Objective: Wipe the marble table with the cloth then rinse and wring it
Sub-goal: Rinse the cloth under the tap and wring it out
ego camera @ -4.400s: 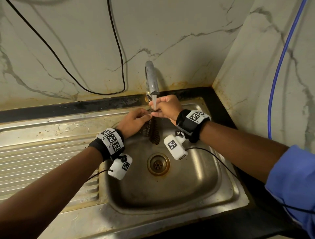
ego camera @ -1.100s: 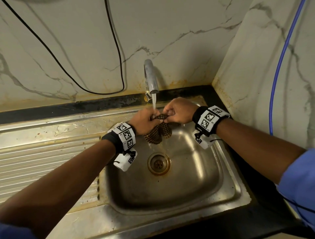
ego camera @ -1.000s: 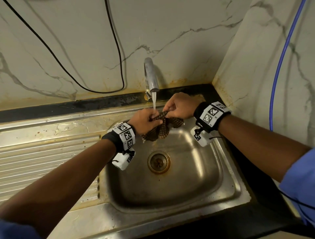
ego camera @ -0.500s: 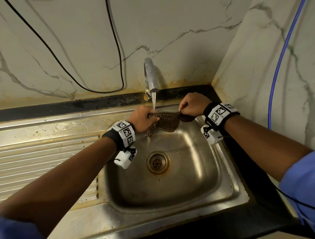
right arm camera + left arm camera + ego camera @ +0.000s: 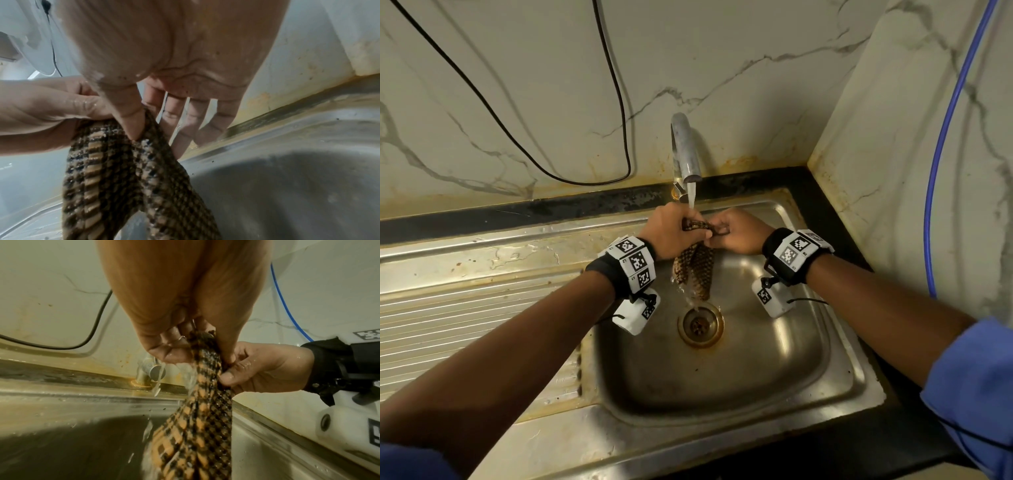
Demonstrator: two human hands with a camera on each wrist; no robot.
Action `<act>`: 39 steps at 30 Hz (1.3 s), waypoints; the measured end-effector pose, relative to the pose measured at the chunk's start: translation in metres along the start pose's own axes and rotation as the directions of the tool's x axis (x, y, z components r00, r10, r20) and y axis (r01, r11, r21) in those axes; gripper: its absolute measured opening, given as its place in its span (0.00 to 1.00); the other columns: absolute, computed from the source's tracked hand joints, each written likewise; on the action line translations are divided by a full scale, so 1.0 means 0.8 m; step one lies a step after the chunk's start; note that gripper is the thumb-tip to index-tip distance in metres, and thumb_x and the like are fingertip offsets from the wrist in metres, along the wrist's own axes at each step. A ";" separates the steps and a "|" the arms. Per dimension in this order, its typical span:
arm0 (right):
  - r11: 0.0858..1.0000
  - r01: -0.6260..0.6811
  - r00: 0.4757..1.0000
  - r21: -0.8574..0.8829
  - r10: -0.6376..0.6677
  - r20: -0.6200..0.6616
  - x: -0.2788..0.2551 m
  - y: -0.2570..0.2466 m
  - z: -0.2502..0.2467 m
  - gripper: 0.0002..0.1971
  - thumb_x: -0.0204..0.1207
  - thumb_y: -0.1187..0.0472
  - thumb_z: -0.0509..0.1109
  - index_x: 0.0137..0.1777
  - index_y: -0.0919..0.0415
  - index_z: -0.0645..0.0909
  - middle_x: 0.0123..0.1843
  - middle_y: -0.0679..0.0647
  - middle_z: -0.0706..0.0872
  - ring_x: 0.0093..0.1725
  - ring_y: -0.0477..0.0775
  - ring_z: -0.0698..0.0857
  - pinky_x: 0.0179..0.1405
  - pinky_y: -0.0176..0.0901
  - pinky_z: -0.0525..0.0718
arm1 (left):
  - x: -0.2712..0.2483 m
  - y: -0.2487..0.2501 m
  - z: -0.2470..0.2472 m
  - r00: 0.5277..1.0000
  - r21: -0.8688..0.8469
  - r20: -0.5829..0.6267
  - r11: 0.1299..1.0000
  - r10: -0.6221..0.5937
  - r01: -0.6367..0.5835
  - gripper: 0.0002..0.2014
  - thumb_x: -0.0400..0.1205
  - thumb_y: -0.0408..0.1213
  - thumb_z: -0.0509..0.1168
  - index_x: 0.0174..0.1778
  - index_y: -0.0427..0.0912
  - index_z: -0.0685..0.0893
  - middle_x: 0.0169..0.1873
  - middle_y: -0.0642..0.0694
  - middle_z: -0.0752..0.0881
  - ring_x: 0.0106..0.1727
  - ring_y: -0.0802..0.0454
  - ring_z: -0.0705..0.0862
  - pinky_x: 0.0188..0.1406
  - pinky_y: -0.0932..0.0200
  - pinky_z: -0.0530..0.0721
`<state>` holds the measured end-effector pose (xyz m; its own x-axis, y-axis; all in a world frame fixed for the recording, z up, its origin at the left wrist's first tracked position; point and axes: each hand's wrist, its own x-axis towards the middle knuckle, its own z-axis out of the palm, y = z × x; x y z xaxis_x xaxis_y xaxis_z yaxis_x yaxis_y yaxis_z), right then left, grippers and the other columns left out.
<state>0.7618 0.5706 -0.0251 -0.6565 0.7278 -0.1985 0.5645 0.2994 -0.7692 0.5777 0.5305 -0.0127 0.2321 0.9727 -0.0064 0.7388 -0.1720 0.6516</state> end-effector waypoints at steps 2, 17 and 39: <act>1.000 -0.018 1.000 -0.024 0.018 -0.014 0.005 -0.005 0.004 0.04 0.74 0.65 0.72 0.45 0.64 0.87 0.43 0.58 0.90 0.46 0.58 0.88 0.57 0.61 0.83 | -0.001 -0.004 -0.004 1.000 -0.008 -0.023 1.000 -0.015 0.015 0.08 0.76 0.47 0.73 0.47 0.48 0.89 0.40 0.52 0.86 0.42 0.57 0.84 0.37 0.67 0.77; 0.978 0.018 0.999 -0.207 -0.026 -0.033 0.014 -0.009 -0.012 0.15 0.74 0.48 0.75 0.38 0.60 0.85 0.36 0.52 0.86 0.38 0.52 0.85 0.40 0.45 0.81 | -0.009 -0.004 -0.016 0.997 -0.077 -0.067 0.996 0.044 -0.049 0.04 0.81 0.41 0.68 0.46 0.45 0.85 0.39 0.53 0.84 0.40 0.61 0.81 0.37 0.70 0.75; 0.972 0.152 0.983 -0.181 -0.168 -0.080 0.046 -0.032 0.013 0.10 0.73 0.53 0.77 0.45 0.61 0.91 0.40 0.49 0.90 0.40 0.43 0.87 0.43 0.37 0.82 | -0.031 -0.033 -0.044 0.997 0.038 -0.057 0.998 0.056 -0.054 0.18 0.77 0.36 0.71 0.64 0.47 0.81 0.54 0.52 0.85 0.52 0.57 0.83 0.53 0.64 0.80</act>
<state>0.7180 0.5831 -0.0193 -0.7002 0.7137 -0.0172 0.5392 0.5128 -0.6680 0.5301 0.5163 -0.0028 0.2368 0.9688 0.0735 0.7485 -0.2302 0.6220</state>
